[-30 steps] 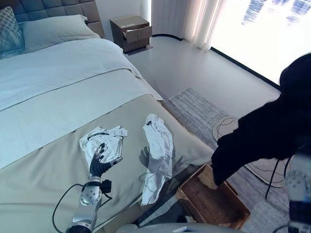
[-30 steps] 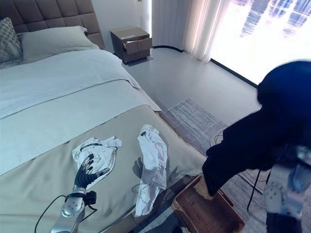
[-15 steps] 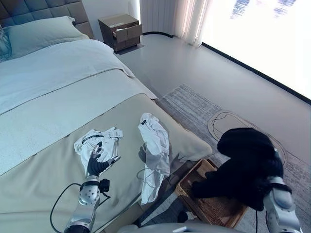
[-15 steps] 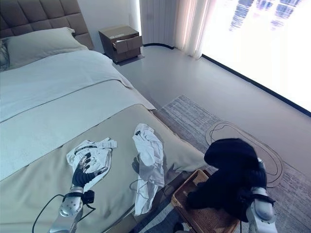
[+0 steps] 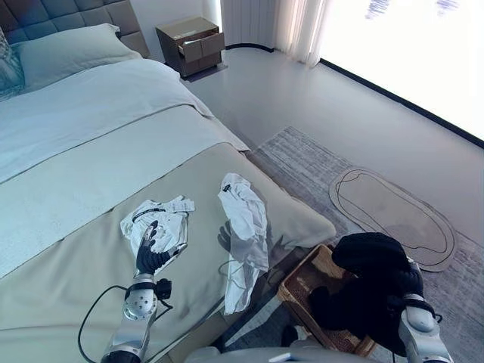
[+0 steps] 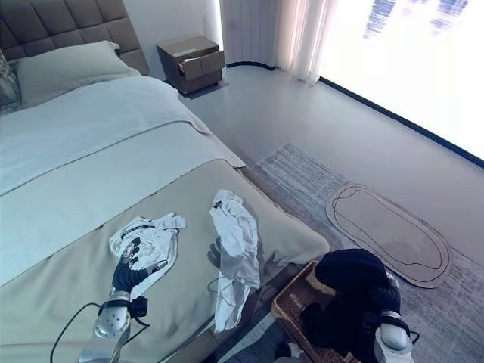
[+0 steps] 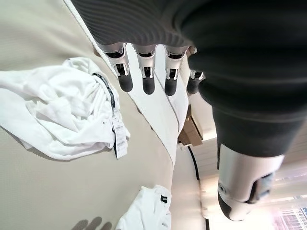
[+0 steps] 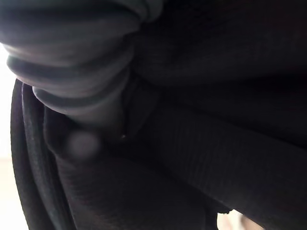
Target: Pick up clothes into the bucket
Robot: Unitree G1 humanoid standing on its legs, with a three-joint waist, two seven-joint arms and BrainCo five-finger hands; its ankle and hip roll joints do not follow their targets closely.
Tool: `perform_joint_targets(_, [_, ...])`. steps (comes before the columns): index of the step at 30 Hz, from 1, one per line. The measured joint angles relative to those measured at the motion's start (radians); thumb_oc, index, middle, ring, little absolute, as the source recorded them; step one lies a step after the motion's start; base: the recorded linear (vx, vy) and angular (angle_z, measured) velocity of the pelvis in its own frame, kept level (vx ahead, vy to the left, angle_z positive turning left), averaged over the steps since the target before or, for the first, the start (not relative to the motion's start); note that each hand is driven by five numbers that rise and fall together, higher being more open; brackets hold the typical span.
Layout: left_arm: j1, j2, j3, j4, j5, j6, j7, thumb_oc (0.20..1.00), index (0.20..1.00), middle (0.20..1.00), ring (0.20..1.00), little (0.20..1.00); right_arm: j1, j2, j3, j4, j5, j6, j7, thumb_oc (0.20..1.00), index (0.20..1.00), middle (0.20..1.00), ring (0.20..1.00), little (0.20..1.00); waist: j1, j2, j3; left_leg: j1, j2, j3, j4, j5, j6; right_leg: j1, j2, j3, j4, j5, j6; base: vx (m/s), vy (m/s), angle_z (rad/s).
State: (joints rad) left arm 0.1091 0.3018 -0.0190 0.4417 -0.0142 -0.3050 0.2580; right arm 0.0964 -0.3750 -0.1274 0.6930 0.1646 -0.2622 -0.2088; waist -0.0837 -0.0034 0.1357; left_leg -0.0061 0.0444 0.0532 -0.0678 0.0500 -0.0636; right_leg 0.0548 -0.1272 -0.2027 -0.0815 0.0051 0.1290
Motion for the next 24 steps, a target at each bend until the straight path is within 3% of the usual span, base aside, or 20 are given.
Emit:
perform_joint_targets(5, [0.004, -0.009, 0.000, -0.077, -0.072, -0.022, -0.004, 1.000, 1.000, 1.000, 1.000, 1.000, -0.090, -0.022, 0.029, 0.079, -0.035, 0.017, -0.033, 0.200, 0.200, 0.200, 0.200, 0.200, 0.029, 0.029, 0.054, -0.056, -0.002, 0.004, 0.040, 0.000, 0.001, -0.071, -0.012, 0.007, 0.064, -0.001, 0.000, -0.14, 0.052, -0.06])
perform_joint_targets(9, [-0.009, -0.009, -0.007, -0.192, -0.180, -0.046, -0.040, 1.000, 1.000, 1.000, 1.000, 1.000, -0.259, -0.102, 0.063, 0.085, -0.087, 0.031, -0.072, 0.200, 0.200, 0.200, 0.200, 0.200, 0.045, 0.046, 0.167, -0.163, -0.018, 0.028, 0.121, -0.007, 0.011, -0.236, -0.045, 0.046, 0.232, -0.041, -0.001, -0.15, 0.042, -0.14])
perform_joint_targets(15, [-0.027, 0.021, -0.042, -0.216, -0.216, -0.053, -0.054, 1.000, 1.000, 1.000, 1.000, 1.000, -0.369, -0.136, 0.116, 0.080, -0.206, 0.051, -0.128, 0.200, 0.200, 0.200, 0.200, 0.200, 0.048, 0.030, 0.258, -0.260, -0.057, 0.037, 0.212, -0.037, 0.044, -0.406, -0.105, 0.085, 0.465, -0.130, -0.010, -0.13, 0.001, 0.03])
perform_joint_targets(24, [-0.082, 0.051, -0.076, -0.313, -0.217, -0.057, -0.020, 1.000, 1.000, 1.000, 1.000, 1.000, -0.532, -0.148, 0.183, 0.151, -0.282, 0.093, -0.201, 0.200, 0.200, 0.200, 0.200, 0.200, 0.046, 0.044, 0.348, -0.486, -0.052, 0.036, 0.390, -0.059, 0.039, -0.636, -0.118, 0.114, 0.644, -0.157, -0.035, -0.12, -0.017, 0.02])
